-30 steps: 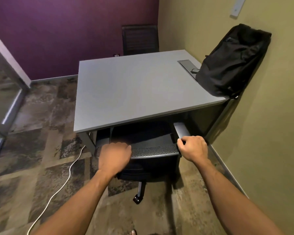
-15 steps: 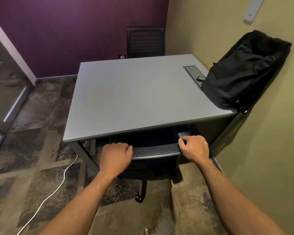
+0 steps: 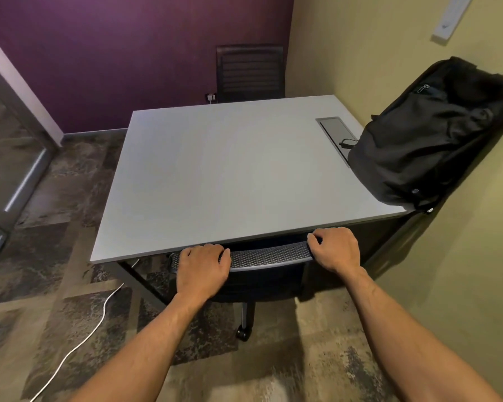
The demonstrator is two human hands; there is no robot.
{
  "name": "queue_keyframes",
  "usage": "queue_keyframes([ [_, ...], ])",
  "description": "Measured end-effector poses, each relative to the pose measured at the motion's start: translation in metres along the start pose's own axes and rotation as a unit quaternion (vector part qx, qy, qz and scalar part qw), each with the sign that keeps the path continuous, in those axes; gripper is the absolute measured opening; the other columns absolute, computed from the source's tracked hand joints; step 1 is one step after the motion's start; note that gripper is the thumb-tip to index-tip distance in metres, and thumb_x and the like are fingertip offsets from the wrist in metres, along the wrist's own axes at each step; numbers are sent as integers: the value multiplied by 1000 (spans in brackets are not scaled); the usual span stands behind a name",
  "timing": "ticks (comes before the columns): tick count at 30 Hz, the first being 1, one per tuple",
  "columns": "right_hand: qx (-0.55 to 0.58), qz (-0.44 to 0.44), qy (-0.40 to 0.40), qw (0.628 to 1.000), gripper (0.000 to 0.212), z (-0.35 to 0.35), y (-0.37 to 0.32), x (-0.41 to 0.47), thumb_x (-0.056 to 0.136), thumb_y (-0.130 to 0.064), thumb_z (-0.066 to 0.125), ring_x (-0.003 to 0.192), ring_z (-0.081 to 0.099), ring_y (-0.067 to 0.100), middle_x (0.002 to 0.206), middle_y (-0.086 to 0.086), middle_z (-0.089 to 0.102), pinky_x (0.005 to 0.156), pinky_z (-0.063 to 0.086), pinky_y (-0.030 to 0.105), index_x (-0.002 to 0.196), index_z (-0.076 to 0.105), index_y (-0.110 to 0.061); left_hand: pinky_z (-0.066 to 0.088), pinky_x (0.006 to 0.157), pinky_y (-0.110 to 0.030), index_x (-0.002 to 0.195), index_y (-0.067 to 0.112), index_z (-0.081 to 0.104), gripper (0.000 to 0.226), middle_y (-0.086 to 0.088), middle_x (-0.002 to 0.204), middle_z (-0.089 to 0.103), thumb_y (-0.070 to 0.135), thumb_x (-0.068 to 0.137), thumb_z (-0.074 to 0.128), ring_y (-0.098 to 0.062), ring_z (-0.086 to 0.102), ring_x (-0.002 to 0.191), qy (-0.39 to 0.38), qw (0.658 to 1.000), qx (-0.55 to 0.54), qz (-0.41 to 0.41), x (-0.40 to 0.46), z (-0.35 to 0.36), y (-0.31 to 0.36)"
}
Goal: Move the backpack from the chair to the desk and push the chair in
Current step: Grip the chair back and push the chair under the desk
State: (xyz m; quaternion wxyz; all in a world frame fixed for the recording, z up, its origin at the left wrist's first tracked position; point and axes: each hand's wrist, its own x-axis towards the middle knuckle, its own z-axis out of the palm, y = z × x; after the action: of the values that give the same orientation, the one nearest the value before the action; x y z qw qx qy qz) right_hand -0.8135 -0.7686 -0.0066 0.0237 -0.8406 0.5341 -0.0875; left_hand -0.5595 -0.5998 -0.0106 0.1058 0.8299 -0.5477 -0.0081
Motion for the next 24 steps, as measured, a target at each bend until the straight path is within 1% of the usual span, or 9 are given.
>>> queue_keyframes([
  [2, 5, -2, -1, 1000, 52, 2, 6, 10, 87, -51, 36, 47, 49, 11, 45, -8, 51, 59, 51, 35, 52, 56, -18, 42, 83, -40, 82, 25, 67, 51, 6, 82, 70, 49, 94, 23, -18, 62, 77, 1, 1000, 5, -8, 8, 3, 4],
  [4, 19, -8, -2, 1000, 50, 4, 13, 22, 88, -51, 37, 48, 51, 11, 48, -9, 55, 59, 53, 35, 56, 60, -19, 42, 85, -40, 89, 25, 69, 53, 5, 89, 72, 49, 94, 22, -18, 62, 80, -1, 1000, 5, -15, 16, 6, 9],
  [6, 30, -16, -6, 999, 50, 4, 20, 34, 89, -51, 37, 51, 54, 11, 51, -8, 59, 62, 53, 34, 60, 63, -20, 41, 87, -40, 92, 25, 69, 53, 5, 91, 72, 49, 95, 22, -17, 61, 81, -6, 1000, 3, -23, 26, 8, 16],
  [8, 22, -33, -12, 999, 50, 4, 28, 42, 89, -51, 36, 52, 54, 12, 53, -7, 60, 66, 52, 34, 61, 62, -20, 40, 88, -39, 94, 25, 70, 53, 5, 93, 71, 48, 95, 22, -17, 61, 83, -5, 999, 2, -34, 31, 11, 26],
  [12, 20, -50, -6, 999, 49, 9, 43, 39, 90, -48, 39, 51, 51, 12, 50, -8, 55, 68, 50, 35, 54, 58, -20, 40, 87, -37, 88, 27, 70, 47, 8, 88, 72, 45, 94, 27, -14, 61, 80, 20, 999, 8, -46, 29, 19, 41],
  [16, 31, -57, 8, 998, 51, 10, 46, 39, 90, -48, 40, 48, 48, 10, 47, -9, 51, 67, 47, 32, 50, 55, -21, 40, 85, -36, 84, 27, 70, 42, 9, 85, 72, 41, 93, 32, -14, 62, 79, 40, 998, 17, -53, 29, 23, 44],
  [20, 39, -63, 3, 997, 51, 11, 46, 38, 90, -49, 39, 51, 50, 10, 50, -10, 53, 72, 46, 32, 51, 56, -21, 37, 86, -35, 85, 27, 71, 36, 9, 86, 73, 38, 94, 38, -14, 63, 82, 54, 996, 17, -68, 27, 26, 44],
  [24, 31, -71, -5, 997, 50, 10, 43, 38, 91, -49, 35, 55, 52, 10, 54, -10, 56, 78, 43, 34, 55, 58, -22, 35, 84, -33, 79, 28, 68, 36, 11, 82, 71, 37, 94, 37, -12, 61, 79, 60, 995, 13, -77, 24, 25, 43],
])
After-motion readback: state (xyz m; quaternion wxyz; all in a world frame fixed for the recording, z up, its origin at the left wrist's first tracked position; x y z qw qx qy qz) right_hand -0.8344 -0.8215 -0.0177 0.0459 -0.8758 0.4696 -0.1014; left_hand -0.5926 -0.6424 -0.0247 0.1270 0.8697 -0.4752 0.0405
